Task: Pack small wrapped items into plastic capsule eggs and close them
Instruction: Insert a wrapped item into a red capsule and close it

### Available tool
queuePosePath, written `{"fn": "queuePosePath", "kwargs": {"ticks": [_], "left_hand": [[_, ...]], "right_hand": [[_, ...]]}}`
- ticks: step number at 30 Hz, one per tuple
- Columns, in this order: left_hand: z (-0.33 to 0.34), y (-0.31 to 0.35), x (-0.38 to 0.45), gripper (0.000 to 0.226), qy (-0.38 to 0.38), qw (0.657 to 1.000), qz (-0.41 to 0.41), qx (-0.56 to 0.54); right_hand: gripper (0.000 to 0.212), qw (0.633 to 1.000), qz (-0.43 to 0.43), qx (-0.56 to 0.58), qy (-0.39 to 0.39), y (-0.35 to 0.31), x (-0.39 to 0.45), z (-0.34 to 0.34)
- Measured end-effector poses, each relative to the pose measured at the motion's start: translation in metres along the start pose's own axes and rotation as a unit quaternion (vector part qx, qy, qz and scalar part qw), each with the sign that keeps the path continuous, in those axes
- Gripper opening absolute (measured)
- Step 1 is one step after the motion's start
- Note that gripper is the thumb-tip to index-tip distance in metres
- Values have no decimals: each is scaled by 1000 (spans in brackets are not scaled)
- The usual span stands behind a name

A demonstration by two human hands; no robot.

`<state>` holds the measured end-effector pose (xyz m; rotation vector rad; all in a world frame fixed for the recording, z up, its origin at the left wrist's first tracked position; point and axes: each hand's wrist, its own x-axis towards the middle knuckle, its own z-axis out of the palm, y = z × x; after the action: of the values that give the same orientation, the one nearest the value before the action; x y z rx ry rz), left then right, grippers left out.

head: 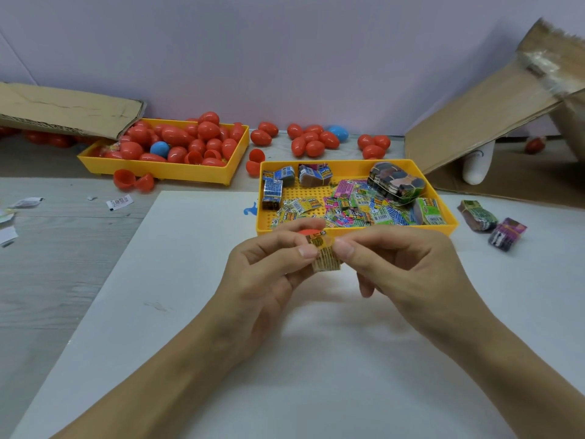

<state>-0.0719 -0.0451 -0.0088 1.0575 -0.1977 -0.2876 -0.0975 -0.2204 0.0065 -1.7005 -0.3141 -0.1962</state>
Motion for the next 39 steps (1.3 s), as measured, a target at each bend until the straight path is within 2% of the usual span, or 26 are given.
{"fn": "queuePosePath", "kwargs": {"ticks": [4, 11, 16, 18, 22, 27, 28, 32, 35, 39], "left_hand": [[2, 1, 0, 10, -4, 1000, -9, -16], [2, 1, -2, 16, -21, 999, -30, -19], [2, -1, -3, 10, -49, 999, -13, 7], [-1, -3, -2, 9, -49, 998, 7, 38], [-5, -4, -4, 9, -40, 974, 107, 197], [-4, 1, -3, 11, -12, 965, 160, 207], [-3, 2, -3, 14, -4, 963, 166, 211], [0, -1, -5, 53, 3, 966, 155, 209], [0, -3, -6, 43, 5, 968, 141, 206], [0, -3, -8, 29, -9, 968, 144, 206]], "right_hand": [[14, 1000, 10, 15, 1, -1, -1, -4], [14, 1000, -5, -29, -2, -1, -3, -2], [8, 995, -26, -92, 8, 1, -6, 2], [13, 996, -31, -86, -3, 1, -7, 4], [9, 992, -49, -113, 11, 2, -6, 2], [18, 987, -45, -122, 98, 2, -2, -7], [16, 988, -46, -117, 95, 2, -2, -7], [6, 995, -33, -81, 44, 2, -4, -2], [6, 995, -40, -79, 35, 2, -4, -1], [24, 992, -49, -104, 59, 5, -3, -5]]}}
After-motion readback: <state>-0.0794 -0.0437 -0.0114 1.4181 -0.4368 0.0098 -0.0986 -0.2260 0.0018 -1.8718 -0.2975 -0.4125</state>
